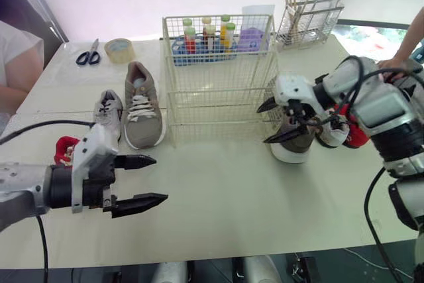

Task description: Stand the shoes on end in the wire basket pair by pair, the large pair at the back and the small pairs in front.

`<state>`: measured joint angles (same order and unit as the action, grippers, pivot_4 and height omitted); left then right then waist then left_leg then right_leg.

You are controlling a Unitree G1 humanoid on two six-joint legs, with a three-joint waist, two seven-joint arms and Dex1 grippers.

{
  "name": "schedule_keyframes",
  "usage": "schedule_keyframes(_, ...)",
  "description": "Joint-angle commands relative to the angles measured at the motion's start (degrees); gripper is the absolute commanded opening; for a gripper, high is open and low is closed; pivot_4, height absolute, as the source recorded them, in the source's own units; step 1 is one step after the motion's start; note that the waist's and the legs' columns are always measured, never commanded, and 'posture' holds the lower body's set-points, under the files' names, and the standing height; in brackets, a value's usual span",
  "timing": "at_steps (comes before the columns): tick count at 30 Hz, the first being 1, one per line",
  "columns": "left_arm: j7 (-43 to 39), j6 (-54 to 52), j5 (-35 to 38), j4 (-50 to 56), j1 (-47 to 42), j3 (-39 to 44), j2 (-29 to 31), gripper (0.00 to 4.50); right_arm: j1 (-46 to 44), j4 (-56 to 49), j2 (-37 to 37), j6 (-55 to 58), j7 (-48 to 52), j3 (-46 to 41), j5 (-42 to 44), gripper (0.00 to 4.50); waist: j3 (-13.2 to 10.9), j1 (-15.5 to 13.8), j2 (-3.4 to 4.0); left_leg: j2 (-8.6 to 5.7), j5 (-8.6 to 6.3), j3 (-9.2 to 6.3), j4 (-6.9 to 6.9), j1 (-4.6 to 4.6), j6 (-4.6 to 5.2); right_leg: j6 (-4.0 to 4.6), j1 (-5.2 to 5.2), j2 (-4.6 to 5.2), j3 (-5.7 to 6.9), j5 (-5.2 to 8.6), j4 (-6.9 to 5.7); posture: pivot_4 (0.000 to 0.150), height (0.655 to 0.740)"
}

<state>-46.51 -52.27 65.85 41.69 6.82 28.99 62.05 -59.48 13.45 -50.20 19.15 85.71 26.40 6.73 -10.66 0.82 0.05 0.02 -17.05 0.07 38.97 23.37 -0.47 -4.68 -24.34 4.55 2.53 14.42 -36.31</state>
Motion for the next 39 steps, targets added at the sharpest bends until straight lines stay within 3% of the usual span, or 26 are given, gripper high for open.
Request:
schedule_keyframes(1, 1.7, 1.9, -2.5, 1.7, 0.8, -3.4, -2.6, 4.5, -1.6, -0.2, 1.9, -2.1, 0.4, 0.3, -3.5, 3.94, 0.0, 0.0, -0.02, 0.01, 0.01, -0.01, 0.0, 0.0, -0.01, 0.0, 0.0, -0.02, -0.02, 0.0, -0.01, 0.15, 0.74)
schedule_keyframes(4, 3.5, 2.2, -2.8, 2.1, -0.3, -5.4, -4.4, 4.5, -1.7, -0.2, 3.8, -2.5, -0.5, 1.0, -6.9, 2.67, 0.0, -0.1, -0.02, 0.01, 0.03, -0.01, 0.03, -0.01, -0.06, -0.02, 0.0, -0.02, -0.06, -0.03, -0.03, 0.15, 0.74)
schedule_keyframes(9, 4.3, 2.7, -4.4, 3.0, 1.0, -6.3, -5.5, 4.5, -2.1, -2.2, 5.4, 0.8, -1.4, 0.5, -9.4, 0.12, 0.0, -0.2, -0.02, 0.0, 0.06, -0.01, 0.07, -0.01, -0.1, -0.02, 0.0, 0.01, -0.1, -0.04, -0.08, 0.15, 0.74)
schedule_keyframes(16, 4.6, 3.7, -6.6, 2.4, 1.8, -8.0, -7.1, 4.5, -0.3, -8.5, 5.7, 4.7, -0.9, -1.9, -7.4, 0.04, 0.0, 0.0, -0.02, -0.01, 0.05, -0.01, 0.06, -0.01, -0.09, -0.03, -0.02, 0.01, -0.11, -0.04, -0.09, 0.15, 0.74)
schedule_keyframes(26, 3.4, 4.0, -8.4, 2.1, 3.1, -8.9, -7.5, 4.5, 7.9, -28.4, 3.4, 20.4, -2.7, -4.5, -3.4, 0.04, 0.0, -0.1, -0.04, 0.0, 0.05, -0.01, 0.07, -0.01, -0.08, -0.03, -0.02, 0.02, -0.11, -0.04, -0.11, 0.15, 0.74)
schedule_keyframes(39, 4.6, 1.8, -6.1, 2.0, -0.5, -10.1, -6.9, 4.5, 10.9, -31.3, 5.2, 24.7, -11.7, -1.9, -6.5, 0.04, 0.1, -0.1, -0.12, -0.01, 0.06, -0.01, 0.16, -0.15, -0.09, -0.02, 0.0, 0.02, -0.14, -0.04, -0.44, 0.15, 0.74)
